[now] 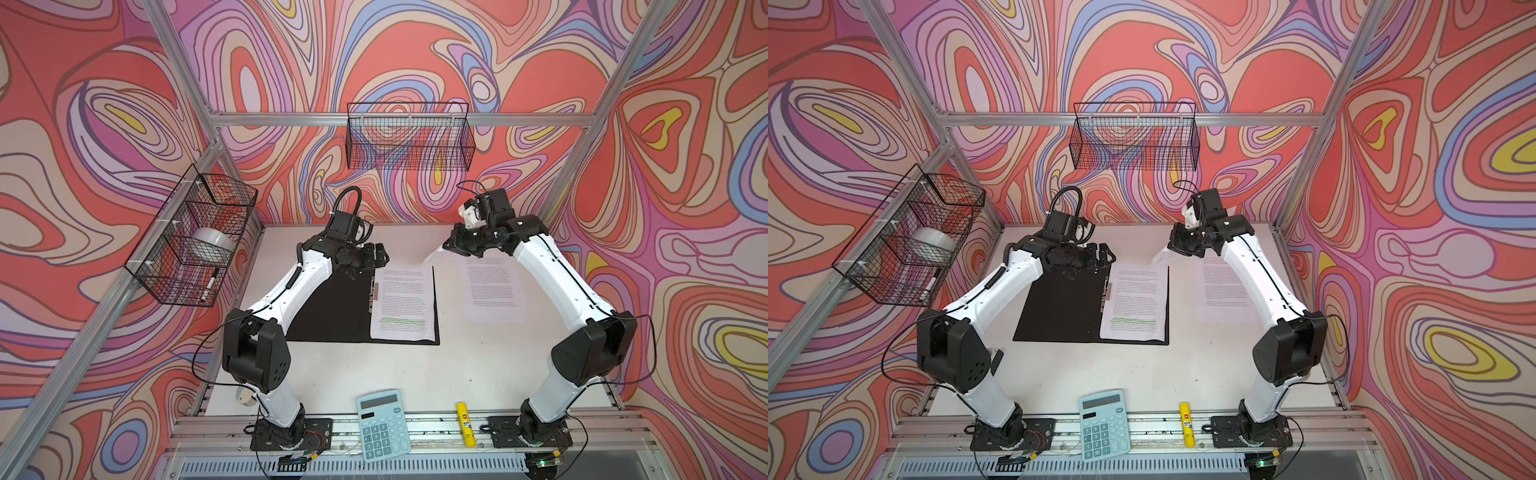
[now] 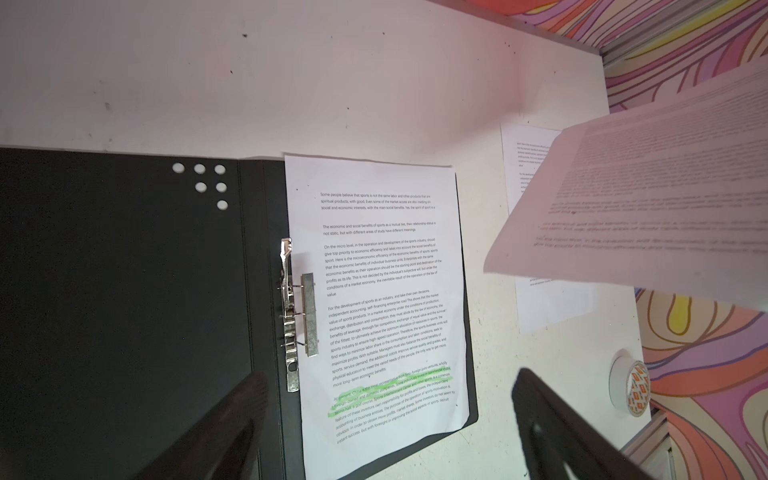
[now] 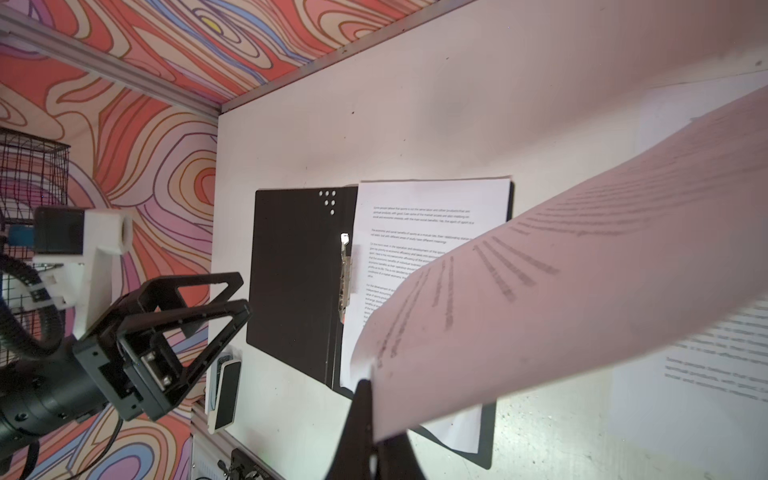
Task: Put the files into the folder
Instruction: 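Lift the pinched sheets with the right gripper and carry them over the folder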
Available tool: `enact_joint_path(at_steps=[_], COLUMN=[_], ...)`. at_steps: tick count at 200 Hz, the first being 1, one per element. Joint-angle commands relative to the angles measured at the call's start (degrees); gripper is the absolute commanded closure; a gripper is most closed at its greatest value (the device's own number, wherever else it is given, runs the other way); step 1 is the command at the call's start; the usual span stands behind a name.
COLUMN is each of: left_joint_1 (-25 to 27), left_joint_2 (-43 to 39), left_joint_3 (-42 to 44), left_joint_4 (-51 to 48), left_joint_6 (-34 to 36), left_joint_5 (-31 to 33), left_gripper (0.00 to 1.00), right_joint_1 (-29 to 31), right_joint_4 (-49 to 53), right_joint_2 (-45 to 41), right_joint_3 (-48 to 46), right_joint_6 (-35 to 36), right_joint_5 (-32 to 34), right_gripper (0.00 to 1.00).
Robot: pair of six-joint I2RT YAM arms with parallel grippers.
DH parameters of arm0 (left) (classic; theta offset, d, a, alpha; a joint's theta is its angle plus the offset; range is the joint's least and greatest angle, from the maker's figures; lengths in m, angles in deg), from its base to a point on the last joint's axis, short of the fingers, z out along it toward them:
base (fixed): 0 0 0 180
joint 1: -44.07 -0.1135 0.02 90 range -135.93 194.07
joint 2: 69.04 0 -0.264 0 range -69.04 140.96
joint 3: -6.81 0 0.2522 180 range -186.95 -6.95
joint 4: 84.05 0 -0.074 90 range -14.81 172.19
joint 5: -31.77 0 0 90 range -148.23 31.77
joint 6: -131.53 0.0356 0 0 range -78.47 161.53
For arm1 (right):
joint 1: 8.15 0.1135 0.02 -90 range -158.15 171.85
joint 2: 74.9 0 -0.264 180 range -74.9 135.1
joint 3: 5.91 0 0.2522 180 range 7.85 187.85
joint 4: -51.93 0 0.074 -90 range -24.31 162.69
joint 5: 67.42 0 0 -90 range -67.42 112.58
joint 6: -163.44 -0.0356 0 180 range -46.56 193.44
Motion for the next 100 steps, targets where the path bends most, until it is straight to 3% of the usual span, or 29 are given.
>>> enact_joint_path(at_steps=[1, 64, 100], left_joint_1=[-1.63, -5.0, -5.26], left_joint_2=[-2.78, -5.74, -6.33], left_joint_3=[-1.42, 0.55, 1.43], left_joint_4=[-1.17, -0.23, 0.06], left_joint_6=[0.46, 0.11, -0.06], left_joint_5=[0.58, 0.57, 0.24], left_gripper=[0.08, 0.08, 0.08], right_joint_1=[3.01, 10.05, 10.93], right_joint_4=[0.11, -4.9, -11.44], right_joint_2=[1.74, 1.79, -3.71], right_joint_3=[2.68, 1.38, -10.55], right_joint_6=[-0.99, -4.64, -8.61], right_joint_5=[-0.57, -1.56, -0.98], right_gripper=[1.0, 1.0, 1.0])
